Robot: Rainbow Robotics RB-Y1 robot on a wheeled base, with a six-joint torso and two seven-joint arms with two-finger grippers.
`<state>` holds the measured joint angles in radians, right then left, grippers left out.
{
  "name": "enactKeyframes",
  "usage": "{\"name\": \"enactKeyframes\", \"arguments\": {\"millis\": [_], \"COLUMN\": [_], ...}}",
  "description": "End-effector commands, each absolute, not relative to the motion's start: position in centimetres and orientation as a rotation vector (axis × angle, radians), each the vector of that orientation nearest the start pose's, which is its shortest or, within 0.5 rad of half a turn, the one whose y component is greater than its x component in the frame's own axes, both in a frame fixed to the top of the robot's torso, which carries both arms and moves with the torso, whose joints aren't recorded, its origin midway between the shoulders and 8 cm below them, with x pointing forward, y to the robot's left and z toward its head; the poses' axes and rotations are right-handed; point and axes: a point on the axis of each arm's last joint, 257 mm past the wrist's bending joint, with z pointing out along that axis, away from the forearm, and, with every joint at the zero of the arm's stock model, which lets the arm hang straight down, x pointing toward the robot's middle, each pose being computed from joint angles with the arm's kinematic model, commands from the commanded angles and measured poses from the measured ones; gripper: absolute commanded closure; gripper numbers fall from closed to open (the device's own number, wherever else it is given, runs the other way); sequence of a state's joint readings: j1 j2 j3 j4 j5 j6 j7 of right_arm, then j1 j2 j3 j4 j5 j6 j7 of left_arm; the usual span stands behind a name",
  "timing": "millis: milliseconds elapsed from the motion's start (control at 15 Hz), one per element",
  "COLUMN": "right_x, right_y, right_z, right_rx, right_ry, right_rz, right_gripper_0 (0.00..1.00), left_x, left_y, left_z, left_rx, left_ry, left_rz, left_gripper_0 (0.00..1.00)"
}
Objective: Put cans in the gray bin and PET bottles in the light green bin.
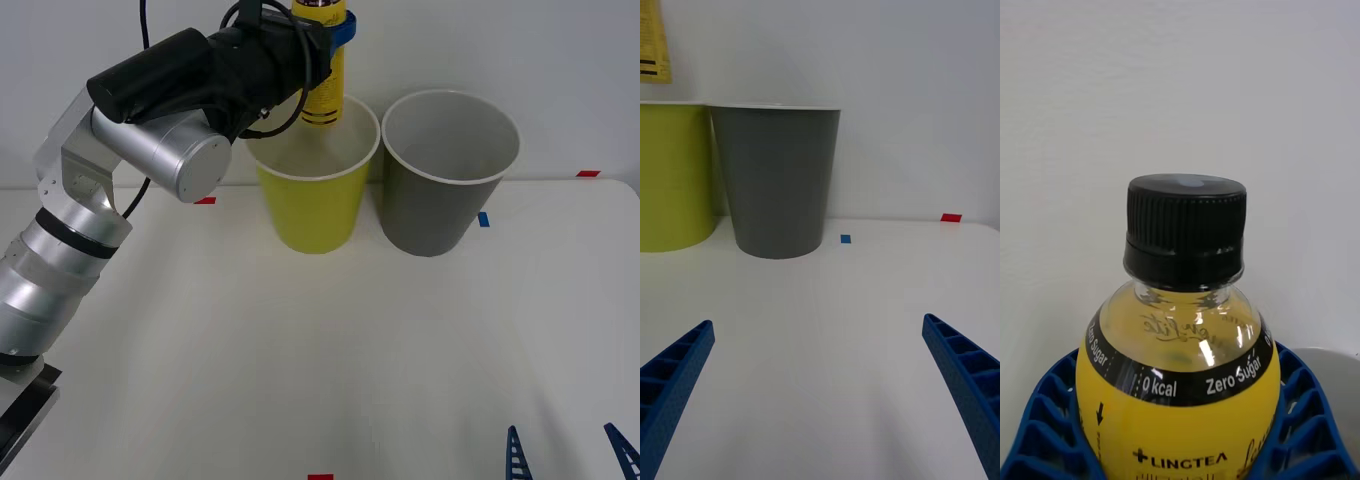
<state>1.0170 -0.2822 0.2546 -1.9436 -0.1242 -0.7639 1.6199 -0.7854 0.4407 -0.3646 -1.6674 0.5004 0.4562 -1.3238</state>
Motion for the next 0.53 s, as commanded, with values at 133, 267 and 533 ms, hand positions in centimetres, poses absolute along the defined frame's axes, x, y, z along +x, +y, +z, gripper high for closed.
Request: {"name": "enactKeyframes", "arguments": {"millis": [133, 267, 533], "right_x": [22.3, 22.3, 22.3], "right_y": [-25.6, -25.6, -25.6], "right_z": [-23.9, -23.9, -23.9], "right_rx": [-0.036, -0.036, -0.036], "right_ry": [1.456, 1.456, 1.456], "right_rz": [-0.037, -0.037, -0.037], "right_gripper_0": [0.04, 0.03, 0.04], "left_x": [60.2, 59.9, 58.8], "left_y": [0.4, 0.6, 2.2], "left_z": [7.6, 7.9, 10.0], "left_rx": [0.443, 0.440, 0.468], "left_ry": [1.389, 1.387, 1.359], "left_rz": [-0.521, -0.535, -0.511], "left_gripper_0": [0.00, 0.00, 0.00]}}
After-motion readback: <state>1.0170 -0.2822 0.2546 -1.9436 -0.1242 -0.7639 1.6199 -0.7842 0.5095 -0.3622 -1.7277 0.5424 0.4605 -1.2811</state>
